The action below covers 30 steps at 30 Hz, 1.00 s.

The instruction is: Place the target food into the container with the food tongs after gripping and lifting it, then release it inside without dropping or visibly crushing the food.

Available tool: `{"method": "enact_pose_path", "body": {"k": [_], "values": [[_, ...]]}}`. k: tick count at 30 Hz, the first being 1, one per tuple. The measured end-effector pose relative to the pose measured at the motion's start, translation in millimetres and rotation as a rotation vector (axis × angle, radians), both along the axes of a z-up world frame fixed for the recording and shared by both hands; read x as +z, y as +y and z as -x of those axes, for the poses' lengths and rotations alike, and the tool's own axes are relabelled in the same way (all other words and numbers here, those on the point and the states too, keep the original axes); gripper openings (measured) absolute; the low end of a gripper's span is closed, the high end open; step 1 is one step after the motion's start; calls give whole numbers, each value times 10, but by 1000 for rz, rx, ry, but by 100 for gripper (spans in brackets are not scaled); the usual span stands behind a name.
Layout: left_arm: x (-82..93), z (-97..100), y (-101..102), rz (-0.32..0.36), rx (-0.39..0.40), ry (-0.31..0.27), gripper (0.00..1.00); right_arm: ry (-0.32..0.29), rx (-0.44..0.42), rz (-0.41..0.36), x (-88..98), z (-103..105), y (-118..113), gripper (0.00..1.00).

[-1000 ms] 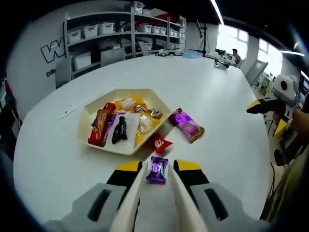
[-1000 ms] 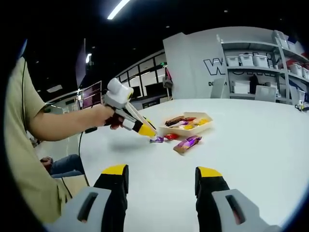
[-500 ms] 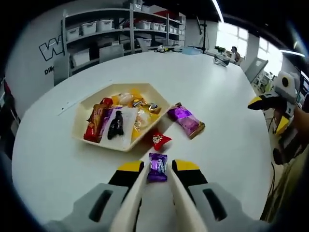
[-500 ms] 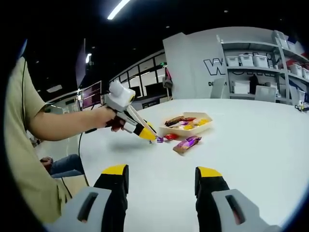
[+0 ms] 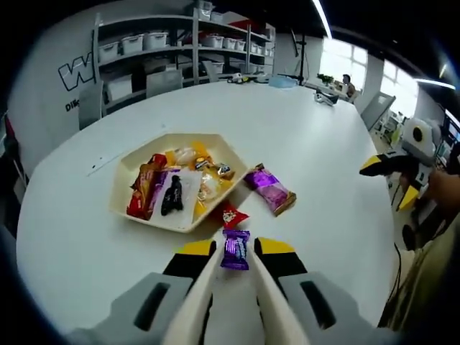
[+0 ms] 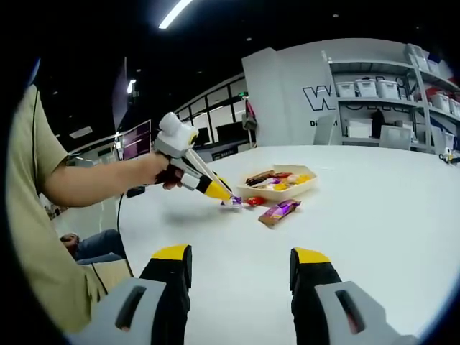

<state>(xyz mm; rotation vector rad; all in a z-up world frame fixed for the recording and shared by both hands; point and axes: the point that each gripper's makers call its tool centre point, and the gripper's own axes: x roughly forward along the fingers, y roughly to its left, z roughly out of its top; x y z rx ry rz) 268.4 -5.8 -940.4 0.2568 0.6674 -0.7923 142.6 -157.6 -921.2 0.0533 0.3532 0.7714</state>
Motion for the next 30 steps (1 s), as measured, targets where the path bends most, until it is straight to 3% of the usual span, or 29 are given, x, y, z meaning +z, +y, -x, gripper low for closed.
{"method": "enact_pose_path", "body": {"k": [8, 14, 30], "values": [[275, -70, -41, 39, -3, -21, 19, -3, -2, -2, 13, 5, -4, 53], [460, -226, -61, 42, 0, -45, 19, -7, -4, -5, 32, 18, -12, 53], [688, -454, -121, 32, -3, -73, 19, -13, -13, -9, 54, 25, -55, 52]]}}
